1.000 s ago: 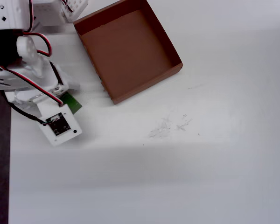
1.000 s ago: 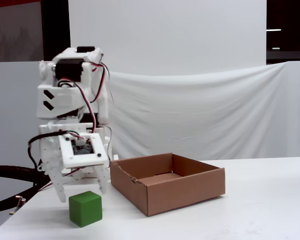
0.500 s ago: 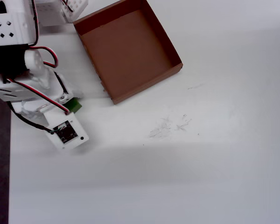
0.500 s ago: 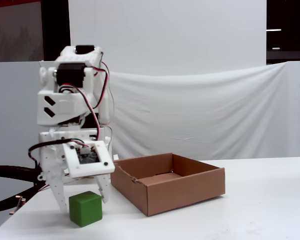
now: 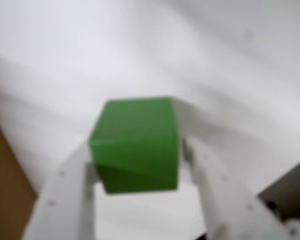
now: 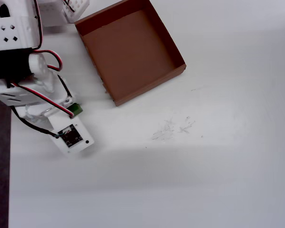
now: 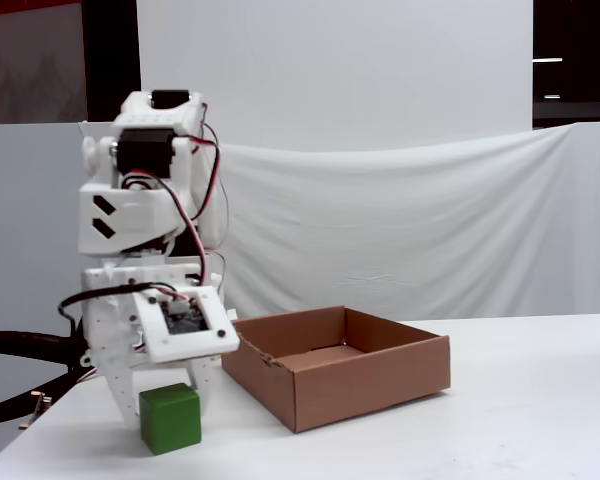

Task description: Grasp a green cube and put it in a box.

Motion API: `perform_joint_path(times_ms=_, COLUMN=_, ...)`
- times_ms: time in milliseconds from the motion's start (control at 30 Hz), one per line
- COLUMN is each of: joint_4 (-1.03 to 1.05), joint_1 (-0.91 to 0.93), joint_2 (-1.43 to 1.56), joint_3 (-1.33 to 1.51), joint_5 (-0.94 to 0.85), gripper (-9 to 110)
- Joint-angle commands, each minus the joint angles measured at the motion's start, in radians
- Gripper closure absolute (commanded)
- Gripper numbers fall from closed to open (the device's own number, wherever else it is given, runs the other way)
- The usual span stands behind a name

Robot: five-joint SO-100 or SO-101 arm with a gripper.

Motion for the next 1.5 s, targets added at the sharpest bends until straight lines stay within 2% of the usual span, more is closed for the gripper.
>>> perform_joint_path(times_ms=0, joint_4=-0.014, joint_1=-0.009, joint_2=0.006, joint_3=-0.055, joint_5=-0.009, gripper=81)
perform_joint_path(times_ms=567, joint_4=-0.018, joint_1=-0.009, joint_2=0.04, joint_3=-0.044, joint_5=-0.008, gripper=86)
perform_joint_path(times_ms=933, joint_4=0.149, joint_1=-0.037, joint_2=0.267, joint_3=-0.051, joint_5=0.008, gripper=87)
perform_joint_path(times_ms=1167, joint_4=0.344, joint_1=-0.192, joint_2=0.44, joint_3=-0.08, joint_5=0.071, gripper=87)
perform_joint_path(times_ms=1467, joint_4=0.459, joint_1=-0.417, joint_2=0.563, joint_3=-0.094, joint_5=0.152, gripper=87)
